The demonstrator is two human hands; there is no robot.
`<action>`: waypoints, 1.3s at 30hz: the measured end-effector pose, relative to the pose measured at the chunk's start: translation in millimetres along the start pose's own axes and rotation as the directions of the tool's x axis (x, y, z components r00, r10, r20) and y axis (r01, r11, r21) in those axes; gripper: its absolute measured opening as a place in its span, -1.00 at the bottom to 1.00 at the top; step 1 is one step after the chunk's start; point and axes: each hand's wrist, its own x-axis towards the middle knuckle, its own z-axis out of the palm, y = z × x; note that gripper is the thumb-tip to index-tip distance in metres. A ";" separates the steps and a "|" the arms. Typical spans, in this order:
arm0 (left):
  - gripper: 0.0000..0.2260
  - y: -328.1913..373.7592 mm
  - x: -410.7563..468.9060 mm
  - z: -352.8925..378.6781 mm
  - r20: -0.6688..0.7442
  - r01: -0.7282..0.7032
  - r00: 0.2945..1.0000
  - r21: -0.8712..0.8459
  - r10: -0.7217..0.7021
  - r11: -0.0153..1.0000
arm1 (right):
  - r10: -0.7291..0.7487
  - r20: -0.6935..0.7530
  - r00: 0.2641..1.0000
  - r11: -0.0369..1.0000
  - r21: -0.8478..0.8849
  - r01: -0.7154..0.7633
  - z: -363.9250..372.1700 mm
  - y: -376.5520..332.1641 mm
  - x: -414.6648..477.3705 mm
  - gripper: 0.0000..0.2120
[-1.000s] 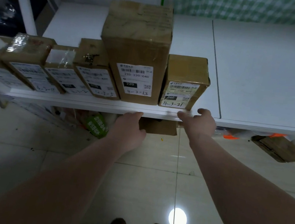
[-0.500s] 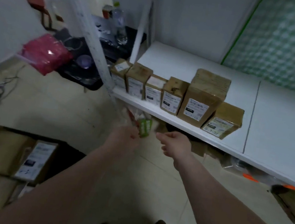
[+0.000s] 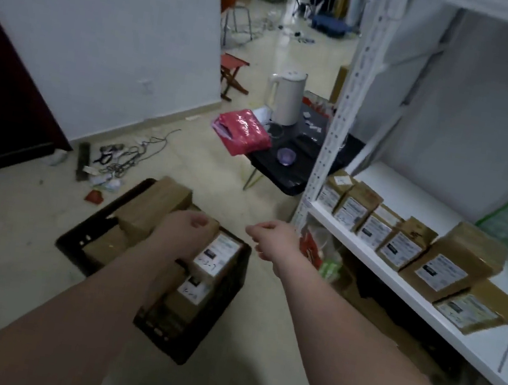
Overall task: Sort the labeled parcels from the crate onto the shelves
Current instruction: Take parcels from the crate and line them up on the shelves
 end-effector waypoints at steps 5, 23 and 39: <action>-0.70 -69.4 -17.9 -95.5 -0.088 0.049 0.995 -0.067 -0.055 0.997 | -0.141 0.125 0.982 0.960 -0.224 0.166 102.0 -49.7 -32.3 -0.88; -0.64 -119.3 18.7 -156.9 -0.051 -0.032 0.998 -0.018 0.031 0.999 | -0.151 0.166 0.974 0.854 -0.475 0.213 204.2 -107.3 6.0 -0.75; -0.29 -162.2 177.5 -90.3 0.210 0.170 0.951 0.251 -0.225 0.953 | 0.262 0.113 0.958 0.957 -0.160 -0.243 233.8 -38.0 129.3 -0.64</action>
